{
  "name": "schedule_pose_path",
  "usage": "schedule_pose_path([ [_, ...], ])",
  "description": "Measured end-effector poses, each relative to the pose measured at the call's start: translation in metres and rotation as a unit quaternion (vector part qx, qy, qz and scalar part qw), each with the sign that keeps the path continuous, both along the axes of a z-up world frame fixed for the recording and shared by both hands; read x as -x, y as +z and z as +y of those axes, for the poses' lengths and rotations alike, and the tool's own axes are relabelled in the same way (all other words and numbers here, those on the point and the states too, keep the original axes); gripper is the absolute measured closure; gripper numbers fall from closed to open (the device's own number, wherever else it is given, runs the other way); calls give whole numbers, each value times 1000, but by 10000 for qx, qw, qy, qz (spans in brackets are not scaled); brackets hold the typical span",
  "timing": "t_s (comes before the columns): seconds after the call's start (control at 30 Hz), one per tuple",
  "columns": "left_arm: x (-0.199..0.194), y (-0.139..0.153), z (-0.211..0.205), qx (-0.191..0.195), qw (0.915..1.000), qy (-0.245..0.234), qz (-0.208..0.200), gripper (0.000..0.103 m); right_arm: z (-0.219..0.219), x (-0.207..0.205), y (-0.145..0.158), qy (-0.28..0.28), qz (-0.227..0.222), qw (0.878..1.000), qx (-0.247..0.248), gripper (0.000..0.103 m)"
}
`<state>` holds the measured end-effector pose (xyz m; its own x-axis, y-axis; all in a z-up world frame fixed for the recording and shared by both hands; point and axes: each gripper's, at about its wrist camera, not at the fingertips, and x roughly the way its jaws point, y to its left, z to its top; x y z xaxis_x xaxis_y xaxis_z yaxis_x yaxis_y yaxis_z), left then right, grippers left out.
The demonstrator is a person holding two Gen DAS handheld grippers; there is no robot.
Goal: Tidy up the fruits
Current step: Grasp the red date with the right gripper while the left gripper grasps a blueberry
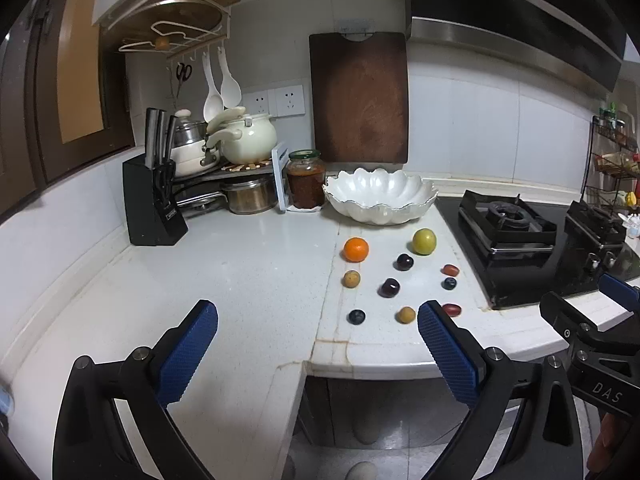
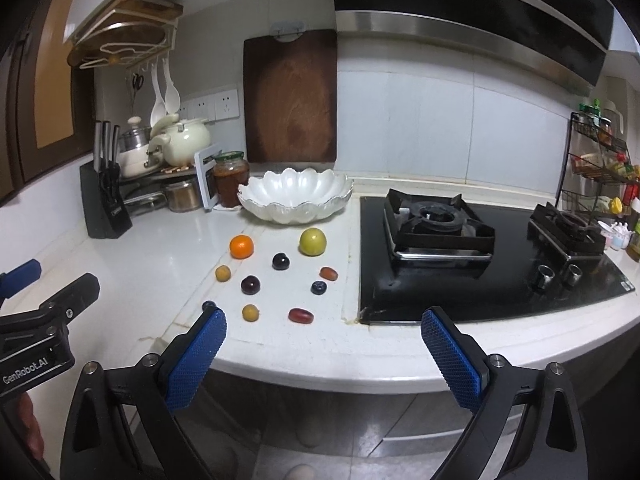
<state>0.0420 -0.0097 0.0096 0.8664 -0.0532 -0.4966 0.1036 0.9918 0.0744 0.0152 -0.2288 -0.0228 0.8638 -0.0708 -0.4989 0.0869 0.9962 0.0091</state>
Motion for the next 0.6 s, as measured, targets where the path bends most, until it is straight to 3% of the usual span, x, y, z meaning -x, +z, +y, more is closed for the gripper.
schedule_pose_path([
  [0.6,-94,-51,-18,-101,9962,-390,777,25,0,-95,-50,18,888,9956,-296,22],
])
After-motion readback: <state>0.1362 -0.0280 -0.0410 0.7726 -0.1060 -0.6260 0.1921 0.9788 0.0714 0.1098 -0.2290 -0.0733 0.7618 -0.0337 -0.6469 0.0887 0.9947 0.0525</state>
